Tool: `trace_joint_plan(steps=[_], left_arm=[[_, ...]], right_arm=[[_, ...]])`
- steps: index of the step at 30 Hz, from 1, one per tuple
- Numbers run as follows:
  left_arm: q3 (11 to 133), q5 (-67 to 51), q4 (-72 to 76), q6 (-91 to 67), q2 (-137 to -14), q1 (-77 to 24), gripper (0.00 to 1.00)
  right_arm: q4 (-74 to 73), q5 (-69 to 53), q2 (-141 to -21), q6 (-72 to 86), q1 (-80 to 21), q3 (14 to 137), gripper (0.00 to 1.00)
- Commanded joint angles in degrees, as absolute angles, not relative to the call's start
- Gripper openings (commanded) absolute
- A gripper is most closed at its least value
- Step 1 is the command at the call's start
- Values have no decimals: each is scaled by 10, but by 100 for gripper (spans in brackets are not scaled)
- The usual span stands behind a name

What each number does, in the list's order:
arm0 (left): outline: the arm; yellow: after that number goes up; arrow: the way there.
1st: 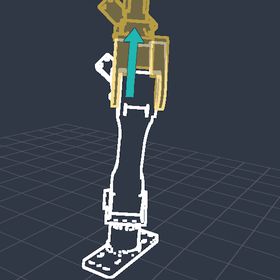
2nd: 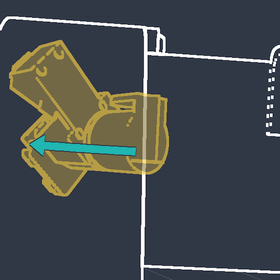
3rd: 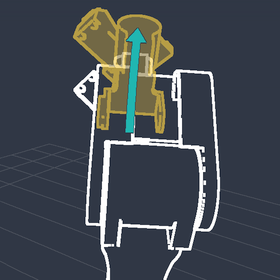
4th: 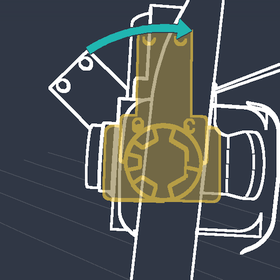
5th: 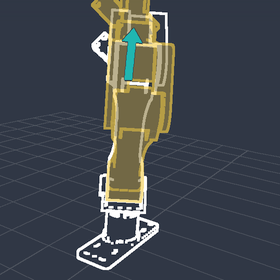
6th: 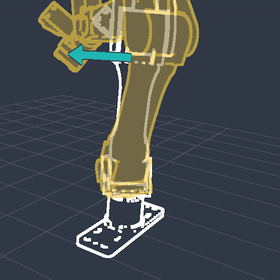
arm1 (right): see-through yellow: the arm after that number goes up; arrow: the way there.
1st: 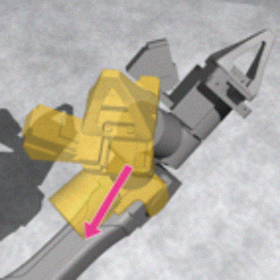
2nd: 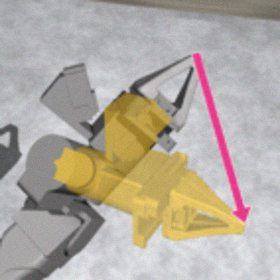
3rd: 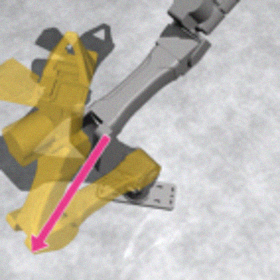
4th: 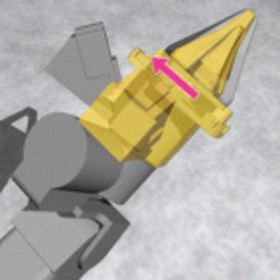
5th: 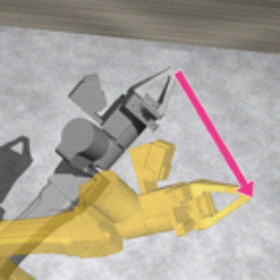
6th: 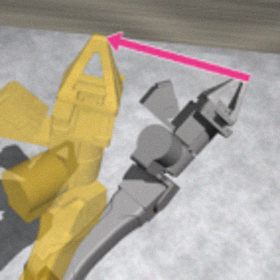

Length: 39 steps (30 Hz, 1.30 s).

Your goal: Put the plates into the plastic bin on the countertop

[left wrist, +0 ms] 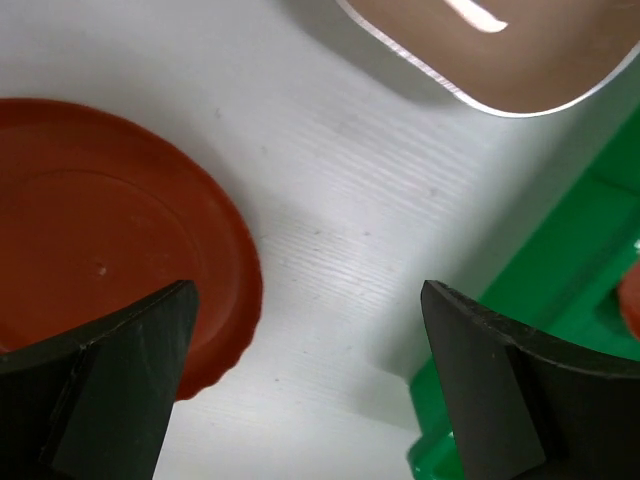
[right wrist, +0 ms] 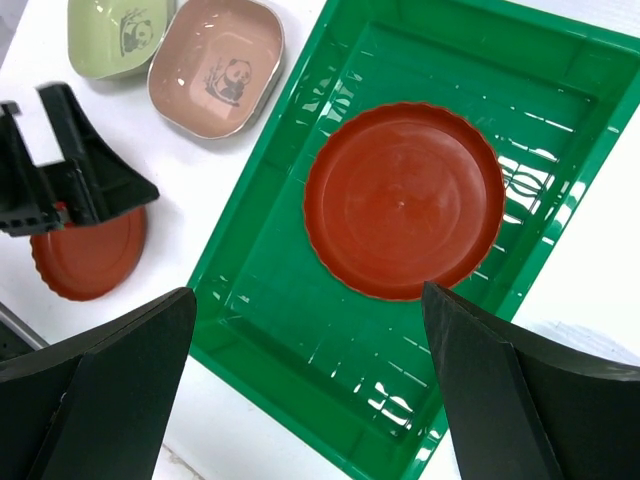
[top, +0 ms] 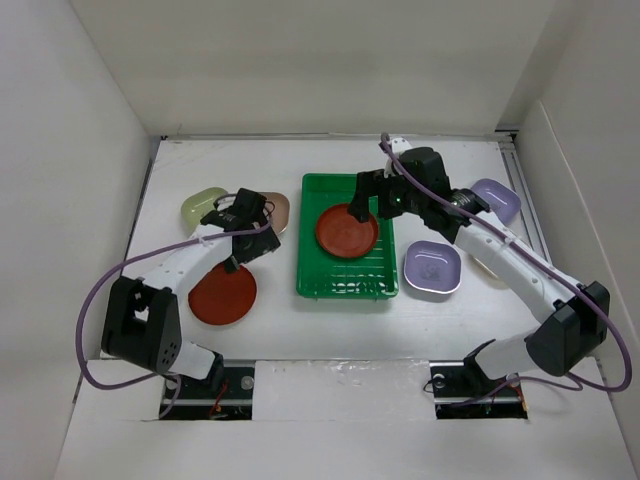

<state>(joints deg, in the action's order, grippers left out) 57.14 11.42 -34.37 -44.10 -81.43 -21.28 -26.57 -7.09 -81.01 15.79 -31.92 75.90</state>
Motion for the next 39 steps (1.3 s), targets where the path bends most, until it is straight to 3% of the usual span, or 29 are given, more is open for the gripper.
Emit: trace_joint_plan(steps=[1,5,13,14,18,20,26,31,39], left_arm=[[548,143,-345,-443,-806,-212,92],[516,149,-320,-448,-800,-212,89],[457,124,-231,-478,-870,-212,56],[451,124,-226,-484,-870,-212,46],[432,129,-215,-495,-875,-212,31],[427,134,-220,-504,-875,-212,2],[443,200,-329,-554,-744,-212,0],[541,218,-412,-530,-637,-212,0],[716,151,-414,-418,-675,-212,0]], right_arm=[[-251,-68,-794,149,-318,766,100],[-251,-73,-794,155,-318,766,100],[-246,-73,-794,160,-324,779,100],[-252,-66,-794,160,-324,784,100],[-258,-54,-788,160,-331,784,100],[-258,-54,-782,160,-337,784,100],[-263,-49,-772,160,-337,784,100],[-276,-49,-772,160,-330,801,100],[-320,-13,-737,160,-294,823,100]])
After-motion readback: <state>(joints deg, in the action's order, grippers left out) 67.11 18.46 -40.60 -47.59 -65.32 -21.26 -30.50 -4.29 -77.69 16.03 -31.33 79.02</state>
